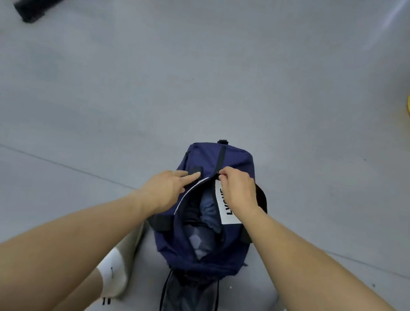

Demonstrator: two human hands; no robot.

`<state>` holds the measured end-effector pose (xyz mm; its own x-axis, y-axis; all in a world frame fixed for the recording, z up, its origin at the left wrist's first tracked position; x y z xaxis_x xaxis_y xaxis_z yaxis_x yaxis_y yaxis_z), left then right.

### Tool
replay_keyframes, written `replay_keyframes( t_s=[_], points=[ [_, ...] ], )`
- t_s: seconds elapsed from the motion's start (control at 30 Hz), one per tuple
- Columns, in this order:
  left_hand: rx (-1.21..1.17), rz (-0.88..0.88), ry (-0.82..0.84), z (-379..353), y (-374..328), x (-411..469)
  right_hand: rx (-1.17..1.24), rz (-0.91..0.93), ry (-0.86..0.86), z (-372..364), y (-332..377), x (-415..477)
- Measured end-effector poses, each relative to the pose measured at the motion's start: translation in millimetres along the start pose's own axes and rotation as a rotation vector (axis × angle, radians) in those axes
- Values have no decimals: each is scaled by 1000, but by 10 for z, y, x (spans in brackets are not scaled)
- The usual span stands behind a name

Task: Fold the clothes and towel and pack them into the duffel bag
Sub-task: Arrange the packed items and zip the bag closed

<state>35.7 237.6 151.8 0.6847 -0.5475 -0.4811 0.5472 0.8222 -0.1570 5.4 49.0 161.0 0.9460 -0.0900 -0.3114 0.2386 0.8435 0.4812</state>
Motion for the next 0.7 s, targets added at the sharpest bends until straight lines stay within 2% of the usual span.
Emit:
replay_keyframes(
  t_s=[0.2, 0.33, 0.47, 0.7],
  points=[
    [244, -92, -86, 124, -93, 386, 172, -16, -79, -46, -26, -57],
    [201, -184, -90, 250, -182, 763, 240, -11, -92, -83, -105, -12],
    [159, -271, -207, 270, -203, 1060, 324, -31, -83, -117, -183, 90],
    [61, -224, -270, 294, -108, 1228, 315, -44, -71, -138, -212, 72]
  ],
)
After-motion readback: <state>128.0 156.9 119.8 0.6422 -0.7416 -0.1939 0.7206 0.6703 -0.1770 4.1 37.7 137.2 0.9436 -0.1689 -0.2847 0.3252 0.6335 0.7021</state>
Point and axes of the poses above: each hand's wrist, its own x-axis towards the middle knuckle, its own z-axis out of the back of the hand, y = z × x, the point moved 4 cm from there along x, towards the middle knuckle, and after that the axes turned 9 degrees about y, right-handed, at the moved point
